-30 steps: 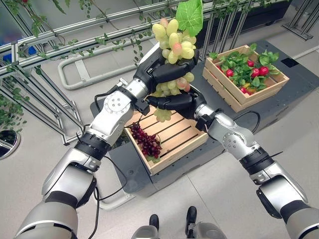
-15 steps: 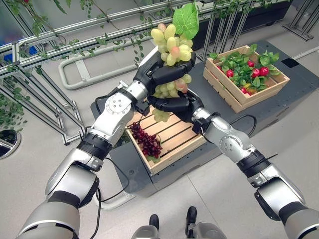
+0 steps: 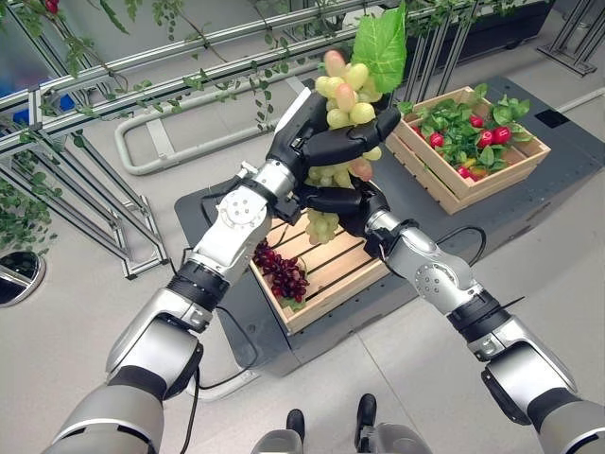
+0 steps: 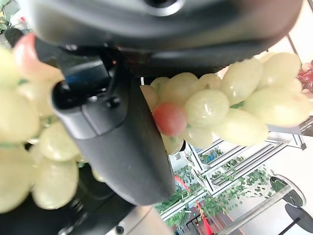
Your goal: Pick up the fruits from the basket on one side to the basket on the other side
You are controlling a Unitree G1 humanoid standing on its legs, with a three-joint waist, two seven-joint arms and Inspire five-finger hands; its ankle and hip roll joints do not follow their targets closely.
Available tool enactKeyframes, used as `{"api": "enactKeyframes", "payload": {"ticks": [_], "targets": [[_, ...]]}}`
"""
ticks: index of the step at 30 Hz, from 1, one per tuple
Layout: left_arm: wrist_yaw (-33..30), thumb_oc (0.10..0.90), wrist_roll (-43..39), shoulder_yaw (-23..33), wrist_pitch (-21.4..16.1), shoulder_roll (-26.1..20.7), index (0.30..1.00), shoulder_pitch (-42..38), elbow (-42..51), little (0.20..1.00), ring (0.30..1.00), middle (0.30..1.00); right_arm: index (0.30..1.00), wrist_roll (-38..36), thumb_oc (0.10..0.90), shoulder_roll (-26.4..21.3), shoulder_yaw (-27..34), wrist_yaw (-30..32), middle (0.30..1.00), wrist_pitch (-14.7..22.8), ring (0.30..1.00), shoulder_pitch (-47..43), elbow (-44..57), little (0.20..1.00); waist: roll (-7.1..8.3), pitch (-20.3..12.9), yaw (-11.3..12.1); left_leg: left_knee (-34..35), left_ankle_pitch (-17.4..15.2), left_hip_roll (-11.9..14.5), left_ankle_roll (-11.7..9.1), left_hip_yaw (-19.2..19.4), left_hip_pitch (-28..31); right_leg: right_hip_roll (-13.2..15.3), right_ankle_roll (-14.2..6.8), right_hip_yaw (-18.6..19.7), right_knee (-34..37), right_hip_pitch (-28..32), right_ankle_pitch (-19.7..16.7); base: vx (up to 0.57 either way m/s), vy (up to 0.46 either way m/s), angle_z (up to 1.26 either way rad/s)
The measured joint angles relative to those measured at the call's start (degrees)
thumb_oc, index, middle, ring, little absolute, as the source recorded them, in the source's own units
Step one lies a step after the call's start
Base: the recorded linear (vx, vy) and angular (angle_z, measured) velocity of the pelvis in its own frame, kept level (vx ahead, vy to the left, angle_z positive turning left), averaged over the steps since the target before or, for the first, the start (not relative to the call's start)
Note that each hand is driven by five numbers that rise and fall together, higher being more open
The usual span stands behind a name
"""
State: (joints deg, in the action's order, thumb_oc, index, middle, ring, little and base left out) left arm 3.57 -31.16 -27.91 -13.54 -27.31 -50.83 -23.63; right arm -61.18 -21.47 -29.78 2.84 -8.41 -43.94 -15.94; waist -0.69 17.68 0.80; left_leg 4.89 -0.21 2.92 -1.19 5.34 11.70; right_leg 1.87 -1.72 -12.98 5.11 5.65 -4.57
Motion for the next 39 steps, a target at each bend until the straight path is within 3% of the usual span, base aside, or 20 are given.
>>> {"api": "enactKeyframes", "payload": {"ticks": [15, 19, 25, 35, 39], "targets": [[0.4, 0.800, 7.9, 0.0, 0.1, 0.0, 0.900, 2.0, -0.2, 0.900, 0.900, 0.900, 0.300, 0.0, 0.400, 0.1, 0.5, 0.1, 0.300, 0.4, 0.300, 4.5, 0.5, 0.300, 0.00, 0.0, -0.3, 0.2, 0.0, 0.0, 0.0, 1.2, 0.6, -0.3, 0.0, 1.3, 0.0, -0.1, 0.0, 0.00, 0.003, -0.04], [0.1, 0.800, 7.9, 5.2, 0.3, -3.6, 0.900, 8.3, -3.6, 0.900, 0.900, 0.900, 0.300, 0.0, 0.400, -0.5, 7.1, -0.6, 0.300, 5.0, 0.300, 8.8, 2.3, 0.300, -0.03, 0.0, -2.0, 0.2, 0.0, 0.1, 0.0, 1.6, 0.6, -0.3, 0.1, 1.7, 0.0, -0.3, -0.1, -0.01, -0.004, -0.04], [-0.2, 0.800, 8.9, 7.5, 0.6, -7.5, 0.900, 15.4, -4.1, 0.900, 0.900, 0.900, 0.300, 0.0, 0.400, -3.1, 16.2, -0.6, 0.300, 9.2, 0.300, 10.8, 3.1, 0.300, 0.02, -0.1, -2.2, 0.2, 0.0, 0.3, 0.0, 2.9, 0.5, -0.7, 0.3, 3.0, 0.0, -0.9, -0.5, 0.00, -0.001, -0.12], [-0.6, 0.800, 9.0, 9.0, 0.5, -7.1, 0.900, 19.6, -0.8, 0.900, 0.900, 0.900, 0.300, 3.3, 0.400, -3.1, 18.0, -0.7, 0.300, 10.0, 0.300, 19.1, 5.3, 0.300, 1.30, -2.8, -3.0, 0.2, -0.1, 0.4, 0.0, 3.3, 0.5, -0.8, 0.3, 3.5, 0.0, -1.2, -0.6, 0.01, -0.001, -0.02], [-2.8, 0.800, 8.3, 13.2, 0.1, -4.1, 0.900, 26.2, 7.5, 0.900, 0.900, 0.900, 0.300, 8.4, 0.400, -2.6, 19.0, -0.8, 0.300, 10.1, 0.300, 25.1, 8.8, 0.300, 1.42, -4.5, -3.1, 0.2, -0.3, 0.3, 0.1, 4.5, 0.2, -1.0, 0.2, 4.8, 0.0, -2.0, -0.8, 0.00, -0.013, -0.15]]}}
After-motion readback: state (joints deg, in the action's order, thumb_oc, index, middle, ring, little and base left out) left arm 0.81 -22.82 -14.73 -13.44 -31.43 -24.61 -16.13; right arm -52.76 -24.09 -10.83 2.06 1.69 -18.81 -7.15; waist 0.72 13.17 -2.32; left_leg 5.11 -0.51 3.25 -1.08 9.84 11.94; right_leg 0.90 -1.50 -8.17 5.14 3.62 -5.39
